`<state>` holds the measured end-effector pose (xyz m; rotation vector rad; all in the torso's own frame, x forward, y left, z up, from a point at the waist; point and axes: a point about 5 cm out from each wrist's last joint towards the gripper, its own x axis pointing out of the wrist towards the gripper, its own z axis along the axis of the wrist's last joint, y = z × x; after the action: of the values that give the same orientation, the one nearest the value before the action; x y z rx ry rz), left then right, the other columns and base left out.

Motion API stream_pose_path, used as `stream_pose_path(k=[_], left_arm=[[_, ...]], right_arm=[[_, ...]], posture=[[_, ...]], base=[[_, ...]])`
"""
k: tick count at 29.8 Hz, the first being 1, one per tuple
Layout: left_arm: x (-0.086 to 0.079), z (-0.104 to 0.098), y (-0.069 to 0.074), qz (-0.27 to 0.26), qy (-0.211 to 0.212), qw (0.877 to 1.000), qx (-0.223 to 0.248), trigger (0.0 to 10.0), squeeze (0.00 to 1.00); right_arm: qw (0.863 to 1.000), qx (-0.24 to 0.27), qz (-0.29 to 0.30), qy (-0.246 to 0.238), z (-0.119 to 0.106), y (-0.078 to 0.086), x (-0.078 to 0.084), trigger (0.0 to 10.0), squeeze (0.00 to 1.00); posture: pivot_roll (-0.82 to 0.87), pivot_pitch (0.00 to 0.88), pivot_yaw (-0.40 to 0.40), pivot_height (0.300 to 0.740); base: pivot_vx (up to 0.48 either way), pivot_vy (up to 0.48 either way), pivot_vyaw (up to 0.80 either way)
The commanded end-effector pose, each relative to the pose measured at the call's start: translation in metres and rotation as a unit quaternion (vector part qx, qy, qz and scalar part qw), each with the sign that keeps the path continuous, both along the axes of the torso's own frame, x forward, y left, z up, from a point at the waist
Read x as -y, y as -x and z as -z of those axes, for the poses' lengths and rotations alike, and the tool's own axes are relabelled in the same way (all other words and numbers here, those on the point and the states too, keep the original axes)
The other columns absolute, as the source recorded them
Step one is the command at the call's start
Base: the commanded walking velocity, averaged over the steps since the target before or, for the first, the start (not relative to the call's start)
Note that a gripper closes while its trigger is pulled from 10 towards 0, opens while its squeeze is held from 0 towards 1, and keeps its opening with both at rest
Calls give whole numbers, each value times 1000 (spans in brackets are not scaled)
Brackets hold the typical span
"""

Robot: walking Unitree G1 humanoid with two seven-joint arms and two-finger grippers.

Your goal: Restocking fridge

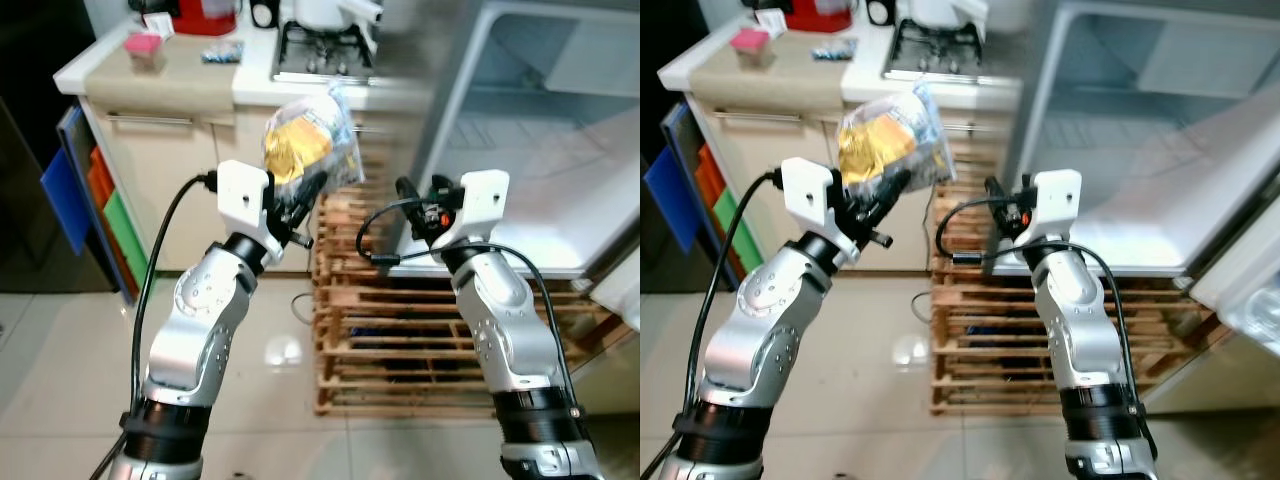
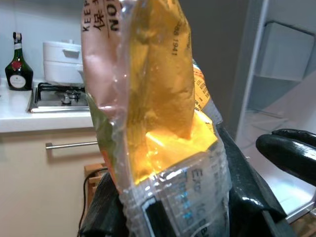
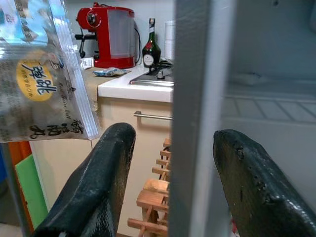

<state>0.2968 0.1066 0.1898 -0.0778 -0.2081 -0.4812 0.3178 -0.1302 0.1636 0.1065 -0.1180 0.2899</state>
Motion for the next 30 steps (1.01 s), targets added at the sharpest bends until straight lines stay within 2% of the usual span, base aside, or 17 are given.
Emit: stream_pose_path(k=[1,5,16,30], left_arm=[[-1,-11,0,-1,2,1000,26,10000,0],[-1,-10,-2,-3,0,1000,24,10000,0],[-4,-8,-10,-17,-15,1000,14,10000,0],[8,-4,-19,6,-37,999,8,10000,0]], right_arm=[[1000,11,-12,1,-5,1,-4,10000,0],[1000,10,-14,2,-5,1,-4,10000,0],[1000,9,-9,1,-4,2,-4,10000,0],[1000,5,-7,2,0,4,-5,10000,0]], posture=[[-52,0,-26,740],[-57,0,-23,740],[-59,0,-16,740],[-75,0,6,740]], base=[[0,-428,0],[0,-422,0],[303,-343,0],[0,0,0]])
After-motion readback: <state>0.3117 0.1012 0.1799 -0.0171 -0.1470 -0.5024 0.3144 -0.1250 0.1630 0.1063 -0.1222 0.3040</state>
